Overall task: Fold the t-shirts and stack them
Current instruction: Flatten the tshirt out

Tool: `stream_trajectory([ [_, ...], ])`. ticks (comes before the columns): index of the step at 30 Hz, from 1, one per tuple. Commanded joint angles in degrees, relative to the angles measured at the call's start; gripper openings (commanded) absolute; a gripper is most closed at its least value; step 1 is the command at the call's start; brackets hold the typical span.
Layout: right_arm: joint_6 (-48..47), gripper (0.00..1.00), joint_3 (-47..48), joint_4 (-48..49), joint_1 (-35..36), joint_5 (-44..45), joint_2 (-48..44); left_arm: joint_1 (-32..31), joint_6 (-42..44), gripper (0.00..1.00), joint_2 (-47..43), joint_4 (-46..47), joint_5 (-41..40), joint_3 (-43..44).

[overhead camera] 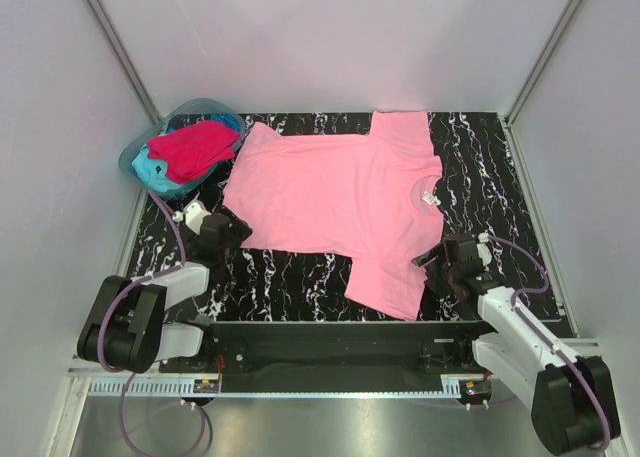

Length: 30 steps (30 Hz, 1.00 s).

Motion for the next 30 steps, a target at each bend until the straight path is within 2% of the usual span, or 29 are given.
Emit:
stream_trajectory([
  [1, 0.6, 0.72, 3.74, 4.09, -0.15, -0.35, 3.07, 0.19, 0.83, 0.83, 0.07, -1.58, 1.78, 1.43],
  [12, 0.33, 0.71, 4.54, 5.68, -0.33, -1.31, 8.79, 0.19, 1.27, 0.8, 0.16, -2.28, 2.75, 1.6],
  [15, 0.68, 0.53, 3.84, 5.76, -0.42, -1.31, 7.91, 0.19, 1.44, 0.78, 0.33, -2.99, 3.01, 2.13],
  [16, 0.95, 0.38, 3.49, 5.76, -0.42, -1.31, 7.39, 0.19, 1.36, 0.76, 0.34, -3.25, 3.1, 2.22],
  [19, 1.12, 0.2, 3.31, 5.41, -0.59, -1.22, 6.59, 0.19, 1.36, 0.6, 0.6, -4.22, 3.19, 2.66],
  [20, 1.12, 0.12, 3.31, 5.33, -0.68, -1.14, 6.5, 0.19, 1.27, 0.51, 0.69, -4.57, 3.19, 2.66],
  [23, 0.95, 0.01, 3.4, 4.98, -0.95, -1.05, 6.68, 0.19, 1.36, 0.37, 0.6, -5.01, 3.45, 2.66],
  [24, 0.86, 0.0, 3.4, 4.89, -0.95, -0.96, 6.68, 0.19, 1.53, 0.29, 0.42, -5.1, 3.36, 2.75],
  [26, 0.86, 0.0, 3.58, 4.36, -1.03, -0.17, 6.15, 0.19, 1.53, 0.21, 0.42, -5.27, 3.36, 2.75],
  [30, 1.03, 0.0, 4.54, 1.29, -0.95, 2.38, 4.22, 0.19, 1.53, 0.13, -0.02, -5.8, 3.54, 2.84],
])
